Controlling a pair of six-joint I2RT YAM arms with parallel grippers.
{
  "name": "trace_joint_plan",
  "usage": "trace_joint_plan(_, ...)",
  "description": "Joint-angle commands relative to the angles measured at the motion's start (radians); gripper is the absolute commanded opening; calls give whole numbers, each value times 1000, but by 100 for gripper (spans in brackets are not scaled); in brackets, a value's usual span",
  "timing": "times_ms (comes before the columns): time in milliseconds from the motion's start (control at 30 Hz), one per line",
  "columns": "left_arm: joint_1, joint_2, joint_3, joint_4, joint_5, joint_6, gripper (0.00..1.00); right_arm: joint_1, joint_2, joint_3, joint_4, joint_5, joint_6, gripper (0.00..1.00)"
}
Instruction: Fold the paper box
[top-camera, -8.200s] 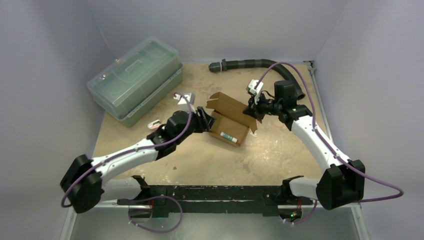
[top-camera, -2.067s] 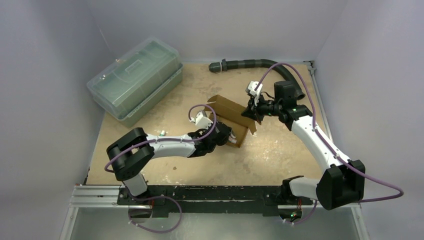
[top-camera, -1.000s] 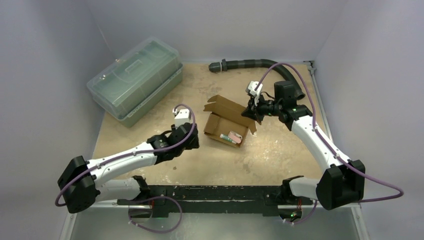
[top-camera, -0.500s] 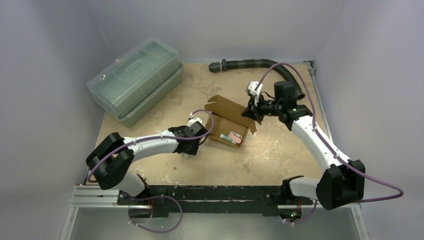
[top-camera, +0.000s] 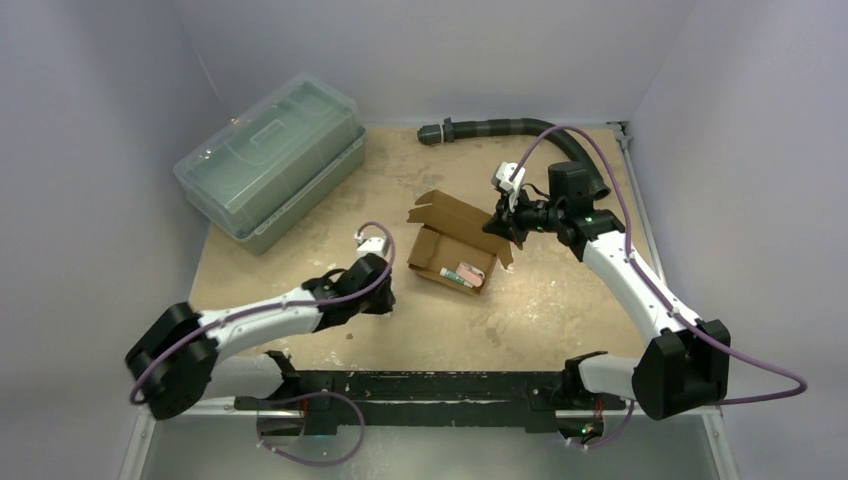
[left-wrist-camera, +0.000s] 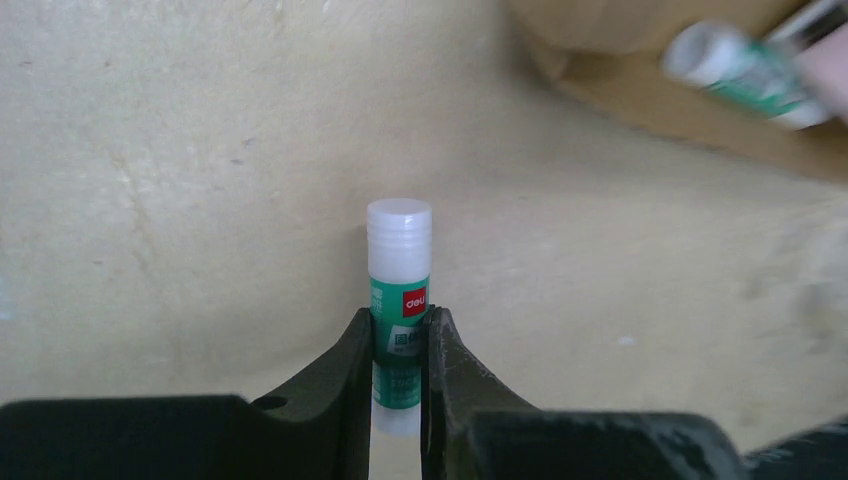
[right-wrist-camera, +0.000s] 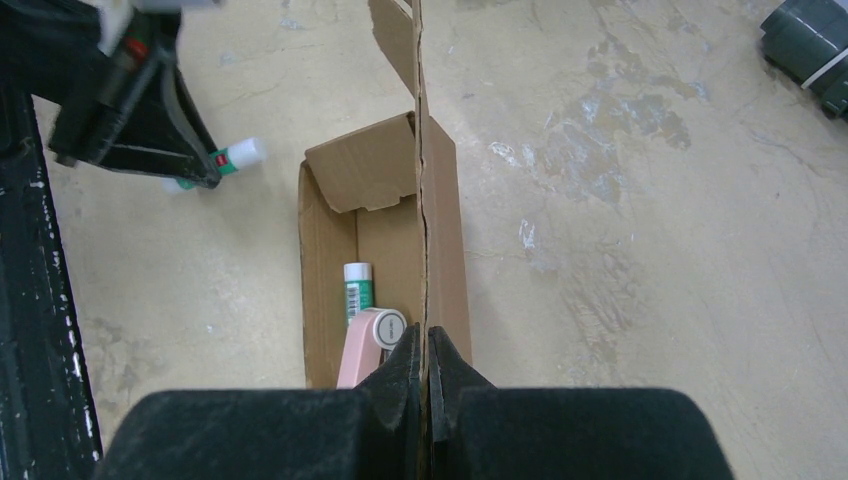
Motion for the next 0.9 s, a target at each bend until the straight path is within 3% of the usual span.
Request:
trace_joint_plan(0,2,-205,-139,412,109,-357,0,3,-2,0,11,-11,-5,0)
trace_joint_plan(100,-2,-196,-176,572,118,-602,0,3,-1,0,12,-11,-4,0)
trace_joint_plan(267,-36,-11,-103,672,123,-932,0,3,-1,1,11,-10,-3,0)
trace_joint_plan(400,-75,123,9,725,80,-1006,0,3,-5,-1,12,-8,-3,0)
trace_joint_plan(600,-99,189,126,696,-91,-1061,0,3,-4,-1,12,-11,-4,0)
trace_joint_plan(867,-101,331,175,762,-92,-1207,12,3,-7,-1,10,-11,-6,0)
